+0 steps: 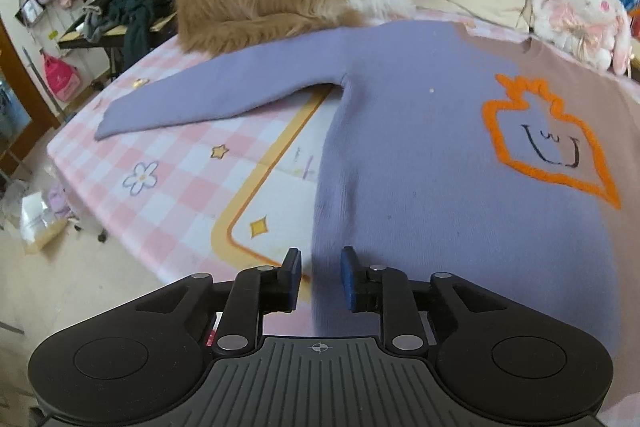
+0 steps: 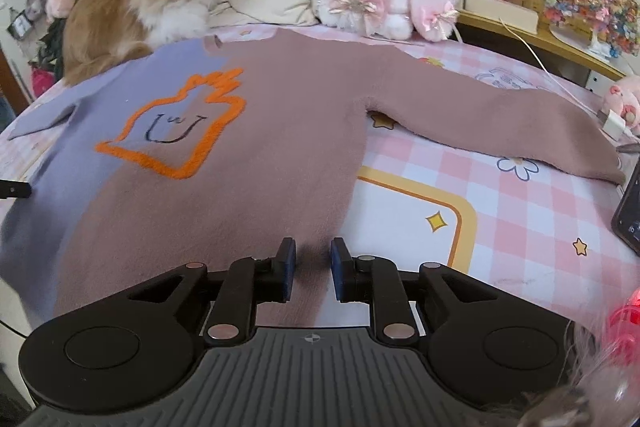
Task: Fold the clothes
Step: 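Drag the sweater hem with both grippers to spread it flat on the bed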
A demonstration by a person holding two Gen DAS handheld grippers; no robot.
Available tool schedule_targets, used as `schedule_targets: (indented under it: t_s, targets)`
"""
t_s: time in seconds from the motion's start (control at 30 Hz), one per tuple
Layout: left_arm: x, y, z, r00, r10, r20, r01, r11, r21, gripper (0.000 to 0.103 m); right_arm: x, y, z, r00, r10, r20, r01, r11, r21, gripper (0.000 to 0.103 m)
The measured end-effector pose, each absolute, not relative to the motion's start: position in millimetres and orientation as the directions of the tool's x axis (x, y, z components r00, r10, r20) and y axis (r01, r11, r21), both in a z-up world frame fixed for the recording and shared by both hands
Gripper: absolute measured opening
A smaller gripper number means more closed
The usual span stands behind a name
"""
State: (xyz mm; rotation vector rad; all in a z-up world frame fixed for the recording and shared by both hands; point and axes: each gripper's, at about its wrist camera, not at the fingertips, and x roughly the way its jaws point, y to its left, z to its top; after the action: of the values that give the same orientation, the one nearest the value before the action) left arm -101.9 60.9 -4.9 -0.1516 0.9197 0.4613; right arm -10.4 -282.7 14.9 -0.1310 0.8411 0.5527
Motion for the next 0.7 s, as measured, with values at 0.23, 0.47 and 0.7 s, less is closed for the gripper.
schedule_targets:
  t_s: [0.23,0.47,0.7]
  targets:
    - [-109.7,63.2,-7.6,0.532,0.282,-0.799,-0.482,0.876,-0.011,0.022,-16.9,-277.3,12.0,0.512,0.405,-0.757,-0.543,0.836,0.080,0.025]
    - [-107.5,68.4,-7.3,0.517,0.239,-0.822,-0.495,0.867,-0.059,0.024,-20.0,-278.8,8.8,0.501,0.393,-0.771,-0.543,0.837,0.073,0.029]
    - [-109.6,65.9,-9.3,0.532,0.249,-0.809,-0.486,0.873,-0.051,0.022,-20.6,-276.8,8.4,0.493,0.404,-0.770,-0.559,0.826,0.075,0.018]
